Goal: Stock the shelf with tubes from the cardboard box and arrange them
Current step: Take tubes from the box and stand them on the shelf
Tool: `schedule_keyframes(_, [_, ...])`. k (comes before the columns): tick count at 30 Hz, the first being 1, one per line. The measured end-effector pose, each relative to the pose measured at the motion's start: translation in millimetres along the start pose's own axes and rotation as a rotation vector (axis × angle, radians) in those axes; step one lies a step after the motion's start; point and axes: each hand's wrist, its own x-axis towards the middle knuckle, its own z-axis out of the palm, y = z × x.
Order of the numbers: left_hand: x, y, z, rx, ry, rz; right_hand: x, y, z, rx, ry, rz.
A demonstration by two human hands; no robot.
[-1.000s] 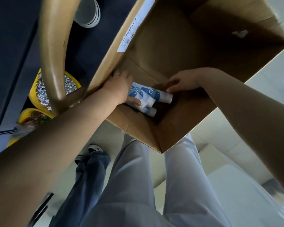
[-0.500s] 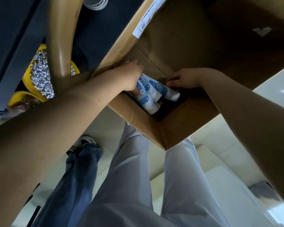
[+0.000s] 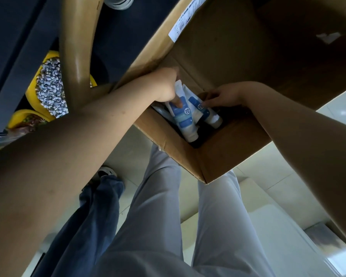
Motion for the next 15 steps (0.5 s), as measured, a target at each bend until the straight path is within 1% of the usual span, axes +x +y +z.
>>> schedule_keyframes(7, [0.9, -0.4, -1.4, -0.016, 0.009, -0.057, 4.4, -6.5, 4.5, 0.054, -0.041, -0.003])
schedule_keyframes(10, [0.8, 0.1, -1.3, -0.031, 0.013, -0.048, 6.3, -6.6, 4.7, 0.111, -0.031, -0.010])
schedule_keyframes(15, [3.9, 0.4, -2.1, -0.085, 0.038, -0.033, 2.3, -3.7, 2.1, 0.138, 0.010, -0.020])
